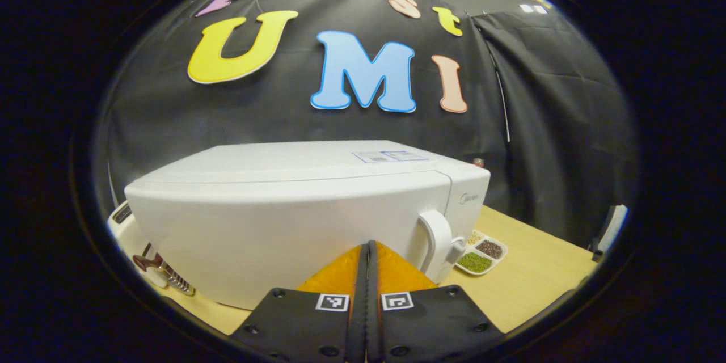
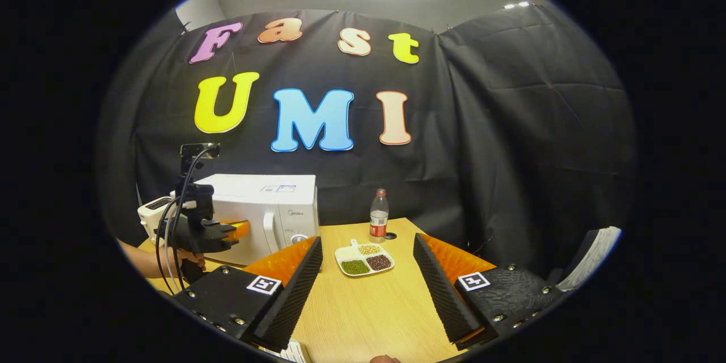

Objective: Open the microwave oven with the left hand, put the food in, and close the microwave oven.

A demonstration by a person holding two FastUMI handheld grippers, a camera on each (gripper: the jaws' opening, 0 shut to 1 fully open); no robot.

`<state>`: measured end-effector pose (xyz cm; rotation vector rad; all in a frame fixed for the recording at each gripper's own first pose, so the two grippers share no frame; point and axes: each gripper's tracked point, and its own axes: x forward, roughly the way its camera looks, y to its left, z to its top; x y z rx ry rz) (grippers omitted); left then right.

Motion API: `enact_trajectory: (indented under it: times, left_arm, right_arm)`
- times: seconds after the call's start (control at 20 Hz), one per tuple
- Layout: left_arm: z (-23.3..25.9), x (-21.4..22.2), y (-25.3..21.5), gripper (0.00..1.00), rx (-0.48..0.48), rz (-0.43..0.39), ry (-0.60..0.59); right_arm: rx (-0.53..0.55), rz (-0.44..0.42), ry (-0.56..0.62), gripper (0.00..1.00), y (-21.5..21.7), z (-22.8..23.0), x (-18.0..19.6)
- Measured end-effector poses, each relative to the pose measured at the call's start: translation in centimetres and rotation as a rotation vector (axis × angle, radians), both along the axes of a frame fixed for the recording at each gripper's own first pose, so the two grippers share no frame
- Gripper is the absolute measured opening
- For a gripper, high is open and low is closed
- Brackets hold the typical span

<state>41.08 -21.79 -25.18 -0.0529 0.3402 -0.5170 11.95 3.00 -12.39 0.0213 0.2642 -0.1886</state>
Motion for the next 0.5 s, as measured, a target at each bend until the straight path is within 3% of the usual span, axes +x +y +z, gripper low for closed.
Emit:
enact_trajectory:
  times: [0.2,0.5]
  left_arm:
    - [3.6,-2.4,-0.8,0.07,0.0,-0.018,-0.078]
    - [9.9,-8.5,2.1,0.09,-0.018,0.082,-0.135]
  right_arm:
    - [0.02,0.043,-0.037,0.97,0.0,0.9,-0.7]
    - [0.044,0.143,-0.09,0.97,-1.3,3.2,-2.5]
